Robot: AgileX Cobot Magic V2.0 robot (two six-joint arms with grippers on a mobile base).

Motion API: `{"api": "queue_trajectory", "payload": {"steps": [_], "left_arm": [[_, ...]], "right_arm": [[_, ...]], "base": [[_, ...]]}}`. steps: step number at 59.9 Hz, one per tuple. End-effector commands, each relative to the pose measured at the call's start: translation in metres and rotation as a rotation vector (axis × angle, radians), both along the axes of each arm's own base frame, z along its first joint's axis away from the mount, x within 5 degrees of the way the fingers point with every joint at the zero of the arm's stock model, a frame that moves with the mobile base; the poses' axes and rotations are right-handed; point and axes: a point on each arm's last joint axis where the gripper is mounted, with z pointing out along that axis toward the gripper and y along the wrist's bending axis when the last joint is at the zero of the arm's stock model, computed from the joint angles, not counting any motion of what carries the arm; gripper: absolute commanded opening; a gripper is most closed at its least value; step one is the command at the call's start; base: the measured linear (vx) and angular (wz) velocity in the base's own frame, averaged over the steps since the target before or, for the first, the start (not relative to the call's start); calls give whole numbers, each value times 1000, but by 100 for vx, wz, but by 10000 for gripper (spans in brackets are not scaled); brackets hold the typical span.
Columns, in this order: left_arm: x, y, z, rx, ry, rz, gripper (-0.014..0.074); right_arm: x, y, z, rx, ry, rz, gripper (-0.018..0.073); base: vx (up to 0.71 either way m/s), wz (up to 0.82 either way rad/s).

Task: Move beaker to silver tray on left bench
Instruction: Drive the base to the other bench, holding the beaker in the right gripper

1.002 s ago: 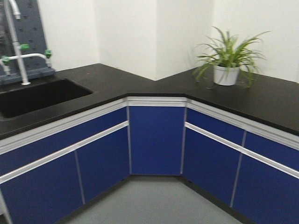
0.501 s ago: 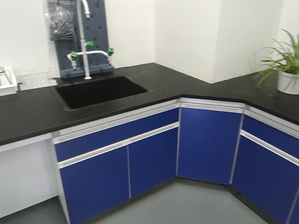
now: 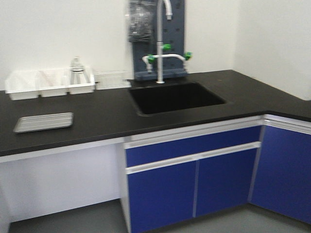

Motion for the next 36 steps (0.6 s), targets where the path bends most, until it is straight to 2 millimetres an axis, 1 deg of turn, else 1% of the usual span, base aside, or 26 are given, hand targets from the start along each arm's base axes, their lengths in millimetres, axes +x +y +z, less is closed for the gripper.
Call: {"api": "queue_trajectory", "payload": {"steps": [1,22,36], "left_arm": [[2,-1,1,-7,-68,-12,1],[2,-1,1,-7,-68,-12,1],[2,-1,1,-7,-68,-12,1]], "right_arm": [[2,4,16,47,-89,26,-11],[2,4,16,47,-89,26,-11],[2,4,16,47,-89,26,-11]], "base": [[16,60],[18,59],[22,43]]}}
